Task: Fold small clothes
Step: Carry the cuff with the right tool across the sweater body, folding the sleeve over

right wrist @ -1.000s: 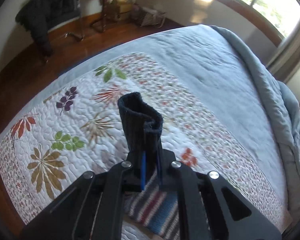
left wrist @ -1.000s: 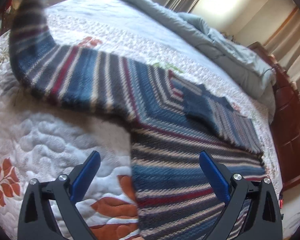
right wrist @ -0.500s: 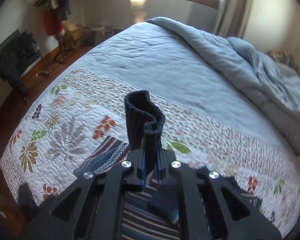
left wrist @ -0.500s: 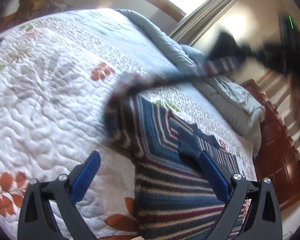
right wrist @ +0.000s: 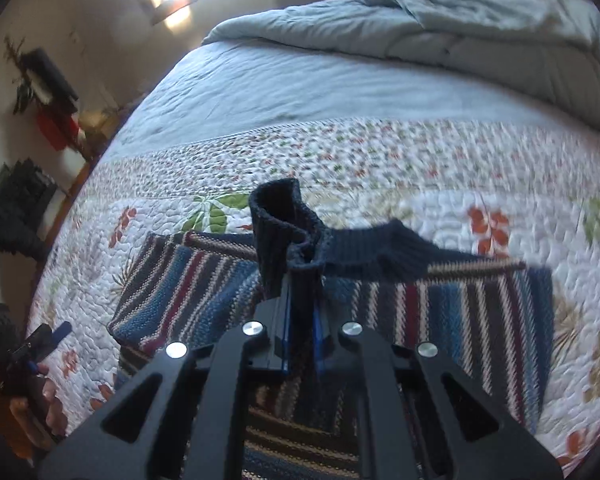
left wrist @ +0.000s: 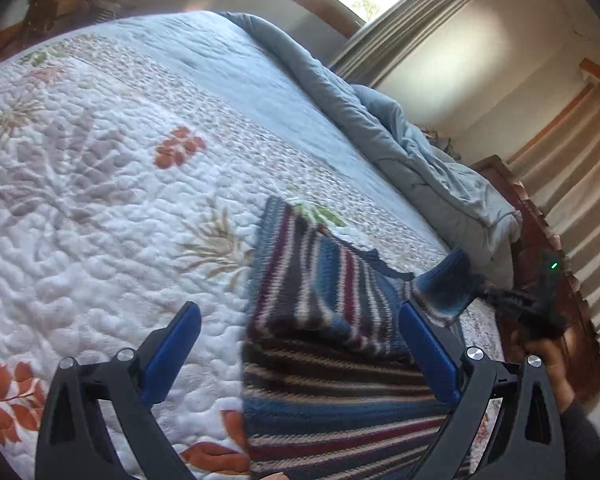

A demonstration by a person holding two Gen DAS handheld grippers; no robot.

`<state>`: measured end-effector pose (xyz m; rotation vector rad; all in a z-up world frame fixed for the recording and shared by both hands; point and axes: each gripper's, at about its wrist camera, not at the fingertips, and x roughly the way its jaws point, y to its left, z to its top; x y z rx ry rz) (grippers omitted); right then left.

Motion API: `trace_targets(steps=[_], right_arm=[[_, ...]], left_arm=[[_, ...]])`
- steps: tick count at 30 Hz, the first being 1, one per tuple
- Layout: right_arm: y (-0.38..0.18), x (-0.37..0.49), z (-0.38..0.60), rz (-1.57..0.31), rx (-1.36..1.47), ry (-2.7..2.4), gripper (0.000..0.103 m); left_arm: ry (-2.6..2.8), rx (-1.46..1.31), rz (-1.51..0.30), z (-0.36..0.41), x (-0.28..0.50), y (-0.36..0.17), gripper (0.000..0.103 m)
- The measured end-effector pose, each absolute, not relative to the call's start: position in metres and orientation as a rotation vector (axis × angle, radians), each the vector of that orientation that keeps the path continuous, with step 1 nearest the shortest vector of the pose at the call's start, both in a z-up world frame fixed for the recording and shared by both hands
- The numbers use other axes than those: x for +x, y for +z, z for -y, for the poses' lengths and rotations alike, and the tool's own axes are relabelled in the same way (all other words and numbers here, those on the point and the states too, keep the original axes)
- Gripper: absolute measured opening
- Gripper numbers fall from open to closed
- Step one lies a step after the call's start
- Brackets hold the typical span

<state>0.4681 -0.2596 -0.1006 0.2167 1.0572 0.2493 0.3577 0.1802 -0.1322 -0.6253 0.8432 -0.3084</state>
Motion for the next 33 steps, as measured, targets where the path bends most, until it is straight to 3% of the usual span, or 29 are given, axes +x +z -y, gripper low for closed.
trace_targets(steps=[6,9,15,18,30,32,33], right_arm=[[-0.149,0.458,0.303,-1.114,0.477,0.276,0.014],[-0.164,0.454,0.328,-1.149,0.610,0.276,0.048],[-0.172,0.452,0.367,-1.181,0.673,0.299,0.049],[-0.185,0.455,0.376,-1.225,0.715,0.320,0.054],[-0.216,0.471,0.370,-1.322,0.876,0.434,0.053],[-0.216,0.475,0.367,-1.333,0.877,0.444,0.037],[-0.214,0.477,0.364,-1.341,0.854,0.443,0.023]], left_arm=[[-0.413,-0.587,-0.892,-0.141,0.398,-0.124,0.099],[-0.451,-0.561,-0.952,-0.122,0.418,-0.132,0.099],[-0.504,-0.512,-1.043,-0.103,0.428,-0.150,0.099],[-0.500,-0.502,-1.066,-0.104,0.427,-0.156,0.099],[-0.473,-0.479,-1.117,-0.110,0.428,-0.169,0.099],[-0.470,-0.486,-1.119,-0.110,0.429,-0.167,0.099],[-0.468,-0.489,-1.117,-0.110,0.430,-0.166,0.099]])
